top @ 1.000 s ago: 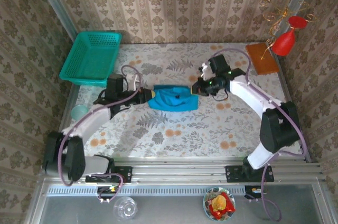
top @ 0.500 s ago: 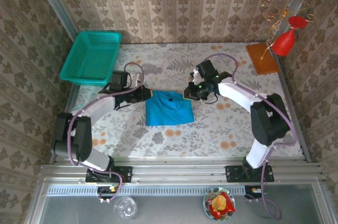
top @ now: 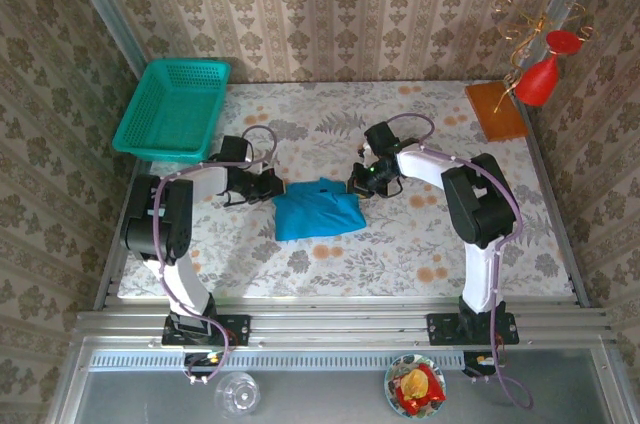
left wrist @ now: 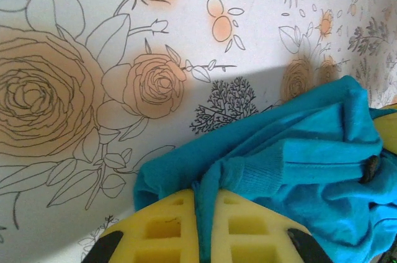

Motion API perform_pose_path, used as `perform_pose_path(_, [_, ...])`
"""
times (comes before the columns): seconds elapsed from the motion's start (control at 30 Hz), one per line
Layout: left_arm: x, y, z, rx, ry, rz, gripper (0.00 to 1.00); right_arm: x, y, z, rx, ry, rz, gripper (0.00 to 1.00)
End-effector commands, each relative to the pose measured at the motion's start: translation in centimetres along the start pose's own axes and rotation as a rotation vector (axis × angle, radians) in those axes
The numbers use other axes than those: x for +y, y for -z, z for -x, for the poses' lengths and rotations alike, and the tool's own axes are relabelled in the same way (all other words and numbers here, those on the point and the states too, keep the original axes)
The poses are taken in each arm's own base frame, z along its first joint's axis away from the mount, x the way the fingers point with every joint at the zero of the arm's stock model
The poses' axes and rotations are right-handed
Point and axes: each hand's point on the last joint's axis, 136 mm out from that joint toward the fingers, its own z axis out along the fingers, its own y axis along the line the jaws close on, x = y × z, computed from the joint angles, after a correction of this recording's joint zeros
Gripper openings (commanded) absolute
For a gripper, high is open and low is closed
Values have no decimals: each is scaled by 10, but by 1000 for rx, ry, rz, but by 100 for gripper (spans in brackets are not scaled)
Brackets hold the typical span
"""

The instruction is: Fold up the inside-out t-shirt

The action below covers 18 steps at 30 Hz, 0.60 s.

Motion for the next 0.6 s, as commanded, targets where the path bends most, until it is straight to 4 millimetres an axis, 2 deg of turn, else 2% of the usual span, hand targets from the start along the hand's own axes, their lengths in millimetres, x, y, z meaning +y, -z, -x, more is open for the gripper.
perform_pose_path(0.0, [6, -1, -6, 11, 14, 2, 0, -2, 2, 2, 6, -19, -11, 0])
perform_pose_path(0.17, [-22, 24, 5, -51, -30, -46, 0, 23, 32, 2, -34, 27, 31, 0])
perform_pose_path(0.27, [-34, 35, 11, -69, -50, -60, 0, 29, 44, 2, -52, 44, 33, 0])
perform_pose_path(0.33, [-35, 34, 11, -52, -47, -58, 2, 23, 44, 3, -53, 43, -2, 0])
perform_pose_path(0.43, [-27, 26, 6, 1, -23, -33, 8, 7, 34, 4, -16, 18, -64, 1])
perform_pose_path(0.5, [-22, 22, 0, 32, -10, -17, 15, 0, 28, 4, 1, 5, -94, 5])
perform_pose_path(0.57, [-21, 24, -1, 35, -8, -7, 25, -1, 27, 4, 4, -1, -105, 14])
